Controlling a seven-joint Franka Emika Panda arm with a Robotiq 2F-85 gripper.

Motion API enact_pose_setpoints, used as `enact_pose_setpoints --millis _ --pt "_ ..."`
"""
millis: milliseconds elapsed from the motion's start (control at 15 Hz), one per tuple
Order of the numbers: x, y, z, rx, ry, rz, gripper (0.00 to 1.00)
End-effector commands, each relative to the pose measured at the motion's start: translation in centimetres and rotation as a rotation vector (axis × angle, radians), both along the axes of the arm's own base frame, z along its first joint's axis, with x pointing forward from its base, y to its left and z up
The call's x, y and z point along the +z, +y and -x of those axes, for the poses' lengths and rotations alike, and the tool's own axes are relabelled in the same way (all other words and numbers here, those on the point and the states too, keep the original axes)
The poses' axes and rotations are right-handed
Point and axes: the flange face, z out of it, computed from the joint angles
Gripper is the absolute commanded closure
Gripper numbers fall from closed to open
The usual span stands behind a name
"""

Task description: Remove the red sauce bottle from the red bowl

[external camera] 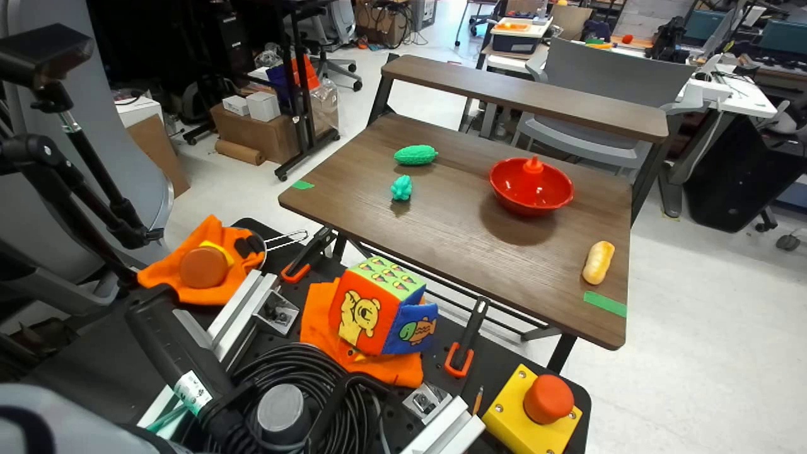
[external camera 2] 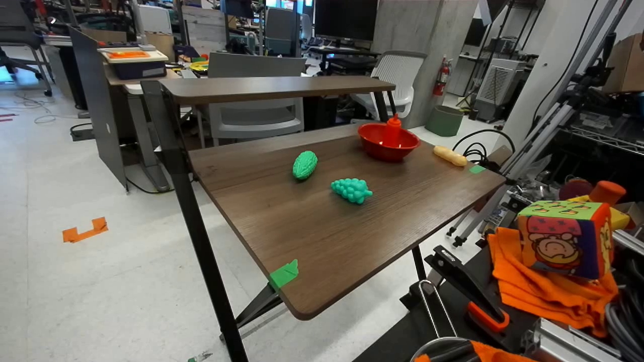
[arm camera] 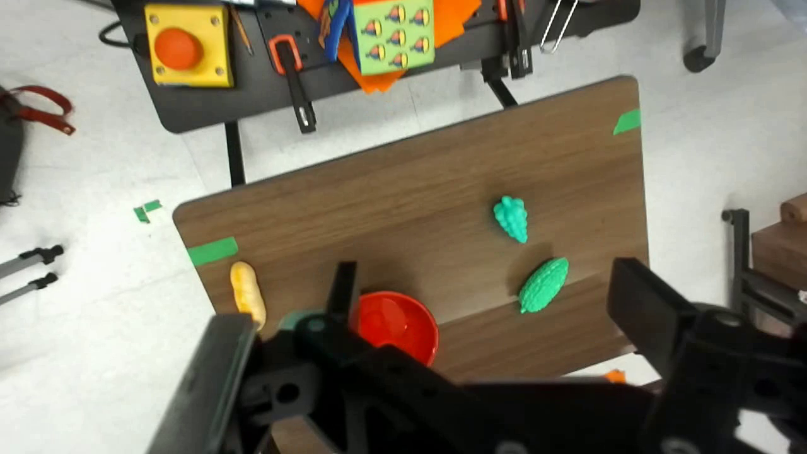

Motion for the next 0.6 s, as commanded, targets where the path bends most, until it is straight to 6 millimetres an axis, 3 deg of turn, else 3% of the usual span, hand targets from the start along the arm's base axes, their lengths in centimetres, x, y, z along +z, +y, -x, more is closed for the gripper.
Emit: enact_pose_setpoints --millis 0,333,533 --pt "-3.3 0.9 -8.4 -0.031 -0.008 -0.013 0.0" --pt "-10.2 1.7 -18.3 -0.044 0.019 -0.012 0.0" --pt "-14.3 1.2 -22.6 -0.031 0.06 0.043 0.0"
